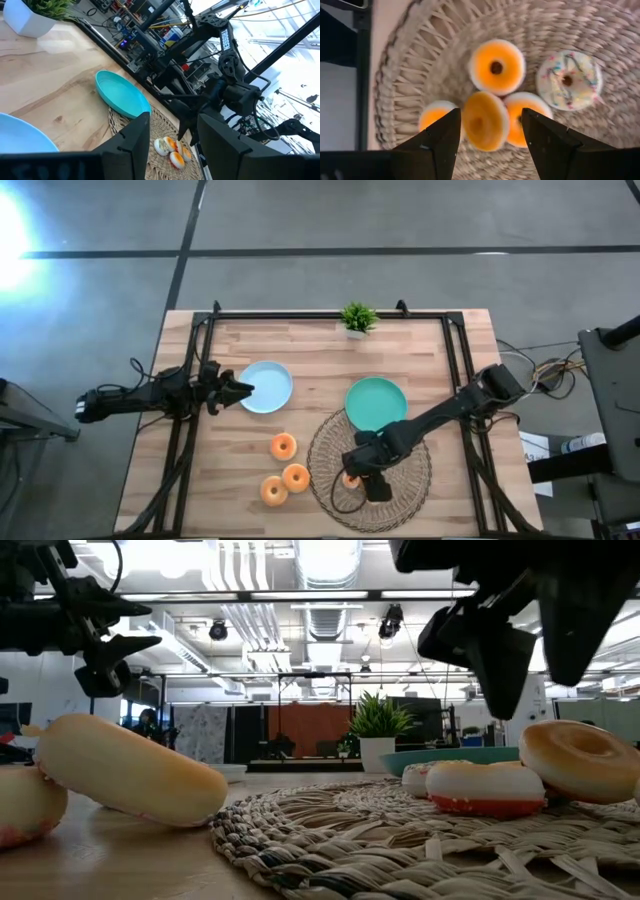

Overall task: Pick & Place donuts
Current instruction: Put the small orange donut on the green plate

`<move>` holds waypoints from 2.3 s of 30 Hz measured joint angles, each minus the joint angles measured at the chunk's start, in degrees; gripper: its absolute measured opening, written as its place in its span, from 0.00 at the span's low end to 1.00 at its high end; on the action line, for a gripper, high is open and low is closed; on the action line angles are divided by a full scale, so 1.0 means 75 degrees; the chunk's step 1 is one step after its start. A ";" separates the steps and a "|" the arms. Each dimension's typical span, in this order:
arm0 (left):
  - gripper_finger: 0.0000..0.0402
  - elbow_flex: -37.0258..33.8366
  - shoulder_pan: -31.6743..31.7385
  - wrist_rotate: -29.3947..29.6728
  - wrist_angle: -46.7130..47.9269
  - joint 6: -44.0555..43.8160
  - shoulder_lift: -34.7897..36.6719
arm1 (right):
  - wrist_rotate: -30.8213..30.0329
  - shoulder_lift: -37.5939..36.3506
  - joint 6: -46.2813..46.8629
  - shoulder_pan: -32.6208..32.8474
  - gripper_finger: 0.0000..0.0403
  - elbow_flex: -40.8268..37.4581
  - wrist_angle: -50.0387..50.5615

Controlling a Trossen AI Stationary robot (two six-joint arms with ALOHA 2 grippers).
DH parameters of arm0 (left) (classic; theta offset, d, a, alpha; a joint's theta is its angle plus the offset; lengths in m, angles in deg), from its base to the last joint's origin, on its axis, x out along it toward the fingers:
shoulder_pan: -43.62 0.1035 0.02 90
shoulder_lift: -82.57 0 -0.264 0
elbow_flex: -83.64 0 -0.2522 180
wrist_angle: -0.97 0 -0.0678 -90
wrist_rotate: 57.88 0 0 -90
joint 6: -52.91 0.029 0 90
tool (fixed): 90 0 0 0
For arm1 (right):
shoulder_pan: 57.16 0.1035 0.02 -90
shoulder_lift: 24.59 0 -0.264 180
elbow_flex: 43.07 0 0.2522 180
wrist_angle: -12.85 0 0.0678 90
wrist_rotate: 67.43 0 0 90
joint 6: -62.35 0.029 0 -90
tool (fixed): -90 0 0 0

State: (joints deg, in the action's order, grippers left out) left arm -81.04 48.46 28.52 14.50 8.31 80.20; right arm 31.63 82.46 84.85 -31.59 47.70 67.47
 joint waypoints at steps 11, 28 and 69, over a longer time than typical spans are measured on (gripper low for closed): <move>0.35 0.0000 0.0000 0.0000 -0.0009 0.0001 -0.0007 | 0.0084 0.0114 0.0040 0.0122 0.50 -0.0048 -0.0001; 0.35 0.0000 0.0000 0.0003 -0.0017 0.0000 -0.0007 | 0.0411 0.0530 0.0482 0.0122 0.41 -0.0071 -0.0072; 0.35 -0.0012 0.0012 0.1538 -0.1213 -0.1208 -0.0048 | -0.7637 -0.0418 -0.0796 0.0034 0.04 0.1551 0.3516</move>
State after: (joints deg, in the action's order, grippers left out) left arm -81.13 48.55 40.06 5.40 -0.75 79.85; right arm -25.64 79.33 78.88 -31.34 59.34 93.84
